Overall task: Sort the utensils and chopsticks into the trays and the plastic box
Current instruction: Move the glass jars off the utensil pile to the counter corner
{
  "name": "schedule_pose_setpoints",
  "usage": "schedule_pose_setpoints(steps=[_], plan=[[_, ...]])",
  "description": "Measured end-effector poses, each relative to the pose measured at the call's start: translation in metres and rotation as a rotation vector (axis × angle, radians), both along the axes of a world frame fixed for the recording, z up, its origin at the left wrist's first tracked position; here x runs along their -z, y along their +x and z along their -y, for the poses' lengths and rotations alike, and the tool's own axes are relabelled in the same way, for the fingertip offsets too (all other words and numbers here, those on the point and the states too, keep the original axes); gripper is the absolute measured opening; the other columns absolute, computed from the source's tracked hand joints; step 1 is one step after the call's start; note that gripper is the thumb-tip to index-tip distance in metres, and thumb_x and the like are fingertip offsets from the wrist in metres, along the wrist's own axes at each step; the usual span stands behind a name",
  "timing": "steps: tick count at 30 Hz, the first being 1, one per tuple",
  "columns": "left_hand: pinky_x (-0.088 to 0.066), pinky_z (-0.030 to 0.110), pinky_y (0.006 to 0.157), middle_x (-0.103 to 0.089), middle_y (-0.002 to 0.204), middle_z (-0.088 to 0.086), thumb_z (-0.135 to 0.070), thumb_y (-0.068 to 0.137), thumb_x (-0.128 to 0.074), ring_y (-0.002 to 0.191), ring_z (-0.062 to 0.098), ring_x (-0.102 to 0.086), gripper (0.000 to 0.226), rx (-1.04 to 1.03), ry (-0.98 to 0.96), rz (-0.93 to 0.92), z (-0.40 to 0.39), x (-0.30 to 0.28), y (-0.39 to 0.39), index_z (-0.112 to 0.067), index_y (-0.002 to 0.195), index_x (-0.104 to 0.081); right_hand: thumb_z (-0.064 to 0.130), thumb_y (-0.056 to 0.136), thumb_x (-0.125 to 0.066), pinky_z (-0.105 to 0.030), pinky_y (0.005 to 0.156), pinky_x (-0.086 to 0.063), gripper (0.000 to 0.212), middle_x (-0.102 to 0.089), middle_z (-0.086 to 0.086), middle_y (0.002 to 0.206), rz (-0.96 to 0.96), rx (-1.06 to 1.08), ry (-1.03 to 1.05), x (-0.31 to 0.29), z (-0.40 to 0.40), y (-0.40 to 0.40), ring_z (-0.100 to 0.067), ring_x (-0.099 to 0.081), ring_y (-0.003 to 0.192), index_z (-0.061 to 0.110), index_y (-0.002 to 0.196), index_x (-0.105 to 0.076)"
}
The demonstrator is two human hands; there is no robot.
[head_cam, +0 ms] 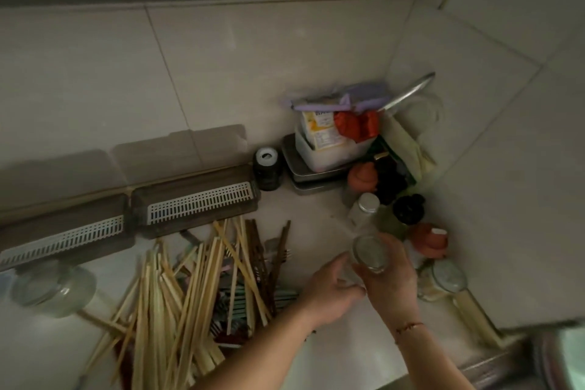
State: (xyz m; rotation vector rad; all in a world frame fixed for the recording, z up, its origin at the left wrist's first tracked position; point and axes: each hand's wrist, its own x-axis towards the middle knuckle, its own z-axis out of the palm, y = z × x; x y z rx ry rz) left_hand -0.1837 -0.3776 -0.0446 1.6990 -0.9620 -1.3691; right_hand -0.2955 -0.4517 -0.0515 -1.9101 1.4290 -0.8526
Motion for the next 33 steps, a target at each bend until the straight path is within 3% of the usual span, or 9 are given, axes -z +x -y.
schedule_pose_setpoints(steps=[6,8,11,13,16,19,23,27,33], plan=[[-0.046,0.007,0.074,-0.052,0.096,-0.050,-0.032,0.068,-0.059,0.094,-0.019,-0.053,0.064,-0.025,0.037,-0.073,0.018,0.008,-0.012,-0.085,0.093,-0.033,0.005,0.064,-0.083,-0.021,0.083,-0.038,0.067,-0.055,0.004,0.113,-0.020,-0.003,-0.028,0.005,0.018,-0.008,-0.013,-0.052,0.101,0.016,0.124,-0.055],[-0.046,0.009,0.076,-0.049,0.100,-0.045,-0.027,0.071,-0.058,0.097,-0.016,-0.050,0.068,-0.034,0.052,-0.073,0.022,0.005,-0.014,-0.086,0.091,-0.031,0.004,0.068,-0.081,-0.021,0.087,-0.040,0.064,-0.057,-0.003,0.119,-0.051,-0.042,-0.047,0.006,0.023,-0.009,-0.020,-0.054,0.109,0.013,0.126,-0.055],[-0.043,0.003,0.070,-0.052,0.099,-0.035,-0.018,0.078,-0.057,0.090,-0.019,-0.053,0.065,-0.106,0.026,-0.045,0.024,0.009,-0.016,-0.076,0.097,-0.037,0.009,0.071,-0.079,-0.034,0.095,-0.044,0.062,-0.056,-0.012,0.127,-0.193,-0.137,-0.177,0.008,0.026,-0.014,-0.032,-0.051,0.119,0.007,0.128,-0.054],[-0.042,0.000,0.067,-0.057,0.095,-0.031,-0.010,0.080,-0.054,0.086,-0.023,-0.054,0.062,-0.163,0.002,-0.006,0.022,0.013,-0.017,-0.067,0.103,-0.044,0.012,0.069,-0.080,-0.040,0.090,-0.047,0.060,-0.055,-0.013,0.126,-0.267,-0.136,-0.307,0.011,0.023,-0.020,-0.034,-0.048,0.118,0.006,0.124,-0.056],[-0.044,0.005,0.075,-0.060,0.108,-0.016,-0.005,0.081,-0.050,0.094,-0.019,-0.053,0.063,-0.137,0.006,0.002,0.021,0.016,-0.020,-0.047,0.128,-0.044,0.010,0.065,-0.082,-0.038,0.076,-0.052,0.051,-0.054,-0.010,0.116,-0.276,-0.095,-0.385,0.015,0.020,-0.024,-0.031,-0.049,0.107,0.007,0.111,-0.062],[-0.046,0.010,0.080,-0.057,0.118,-0.012,-0.007,0.081,-0.049,0.102,-0.015,-0.050,0.067,-0.113,0.009,-0.018,0.023,0.015,-0.021,-0.042,0.137,-0.040,0.007,0.067,-0.081,-0.036,0.076,-0.051,0.048,-0.055,-0.011,0.114,-0.260,-0.086,-0.350,0.014,0.021,-0.021,-0.033,-0.052,0.105,0.007,0.111,-0.062],[-0.048,0.017,0.085,-0.045,0.120,-0.025,-0.017,0.079,-0.050,0.109,-0.007,-0.049,0.069,-0.034,0.007,-0.045,0.025,0.011,-0.021,-0.048,0.139,-0.034,0.002,0.069,-0.079,-0.038,0.082,-0.051,0.049,-0.056,-0.013,0.116,-0.248,-0.103,-0.312,0.012,0.026,-0.021,-0.037,-0.054,0.107,0.005,0.115,-0.061],[-0.042,0.005,0.083,-0.045,0.119,-0.033,-0.018,0.077,-0.050,0.110,-0.007,-0.048,0.059,0.039,-0.015,-0.007,0.018,0.009,-0.013,-0.046,0.129,-0.046,-0.002,0.071,-0.077,-0.043,0.084,-0.052,0.046,-0.056,-0.016,0.115,-0.246,-0.125,-0.297,0.011,0.030,-0.021,-0.040,-0.056,0.106,0.002,0.114,-0.061],[-0.044,0.020,0.100,-0.056,0.132,-0.005,-0.017,0.085,-0.054,0.119,0.001,-0.052,0.055,-0.009,-0.030,0.044,-0.009,0.015,0.027,-0.032,0.138,-0.048,-0.002,0.067,-0.079,-0.047,0.088,-0.048,0.050,-0.055,-0.022,0.117,-0.295,-0.079,-0.319,0.012,0.029,-0.018,-0.046,-0.053,0.107,-0.001,0.114,-0.061]])
